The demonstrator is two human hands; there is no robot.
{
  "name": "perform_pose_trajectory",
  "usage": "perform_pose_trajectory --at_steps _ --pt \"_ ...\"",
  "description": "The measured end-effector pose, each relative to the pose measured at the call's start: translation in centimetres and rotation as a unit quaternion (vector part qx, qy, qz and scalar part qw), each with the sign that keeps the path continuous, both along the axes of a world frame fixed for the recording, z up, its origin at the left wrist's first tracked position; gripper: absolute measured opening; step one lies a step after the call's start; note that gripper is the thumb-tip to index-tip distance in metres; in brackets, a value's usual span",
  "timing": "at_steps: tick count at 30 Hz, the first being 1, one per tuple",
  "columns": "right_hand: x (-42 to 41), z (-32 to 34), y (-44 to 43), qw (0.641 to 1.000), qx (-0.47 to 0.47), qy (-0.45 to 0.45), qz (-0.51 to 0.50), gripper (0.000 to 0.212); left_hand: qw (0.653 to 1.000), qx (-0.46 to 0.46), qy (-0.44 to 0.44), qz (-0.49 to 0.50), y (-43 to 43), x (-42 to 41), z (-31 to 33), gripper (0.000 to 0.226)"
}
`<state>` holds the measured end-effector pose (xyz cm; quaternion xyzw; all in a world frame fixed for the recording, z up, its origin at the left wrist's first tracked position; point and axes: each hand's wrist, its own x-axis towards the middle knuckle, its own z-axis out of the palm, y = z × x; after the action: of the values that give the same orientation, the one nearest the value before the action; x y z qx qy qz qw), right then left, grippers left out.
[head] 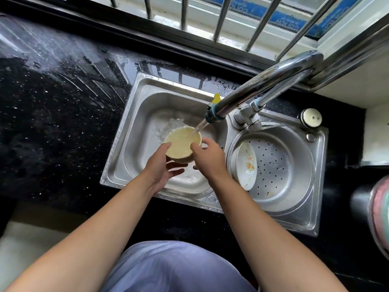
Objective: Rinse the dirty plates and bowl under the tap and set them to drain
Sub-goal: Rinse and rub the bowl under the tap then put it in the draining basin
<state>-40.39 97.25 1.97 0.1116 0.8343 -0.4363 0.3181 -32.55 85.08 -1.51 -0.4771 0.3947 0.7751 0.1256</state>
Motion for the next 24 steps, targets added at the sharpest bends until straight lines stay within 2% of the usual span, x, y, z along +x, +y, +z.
perform_pose_trajectory --at_steps 2,4,6,9,12,15,17,19,21,22,24 --pt "0.0 -0.3 0.3 0.999 -0.023 -0.037 -0.028 0.032 1.000 -0.010 0.013 0.007 -0.1 0.0 0.1 0.056" --pt "-0.1 -0.4 0.5 0.987 -0.086 -0.109 -0.080 0.032 0.999 -0.018 0.027 0.006 -0.4 0.1 0.0 0.057" --pt "-0.2 -0.4 0.5 0.966 -0.139 -0.176 -0.125 0.032 0.999 -0.031 0.034 0.010 -0.6 0.1 -0.1 0.050" --pt "-0.1 -0.5 0.1 0.948 -0.166 -0.232 -0.141 0.032 0.998 -0.057 0.022 0.024 -0.9 0.0 -0.3 0.041" --pt "0.4 -0.4 -0.6 0.919 -0.206 -0.302 -0.149 0.026 0.999 0.012 0.017 0.043 -0.9 -0.1 -0.3 0.062" --pt "0.6 -0.5 -1.0 0.884 -0.229 -0.377 -0.157 0.029 0.992 0.106 0.031 0.065 -0.7 -0.4 -0.2 0.086" --pt "0.5 -0.6 -0.8 0.868 -0.235 -0.411 -0.151 0.032 0.991 0.106 0.050 0.059 -0.5 -0.7 -0.3 0.083" --pt "0.2 -0.7 -0.2 0.874 -0.208 -0.428 -0.097 0.034 0.994 0.080 0.061 0.041 -0.3 -1.2 -0.3 0.075" --pt "-0.4 -0.7 0.5 0.901 -0.146 -0.407 -0.029 0.038 0.997 0.052 0.055 0.013 -0.3 -1.7 -0.1 0.077" --pt "-0.8 -0.8 1.1 0.916 -0.116 -0.382 -0.019 0.042 0.998 0.039 0.047 0.002 -0.2 -2.0 0.0 0.079" --pt "-2.1 -1.0 2.5 0.942 -0.097 -0.317 -0.060 0.042 0.999 0.024 0.028 0.025 -0.3 -2.2 -0.1 0.078"
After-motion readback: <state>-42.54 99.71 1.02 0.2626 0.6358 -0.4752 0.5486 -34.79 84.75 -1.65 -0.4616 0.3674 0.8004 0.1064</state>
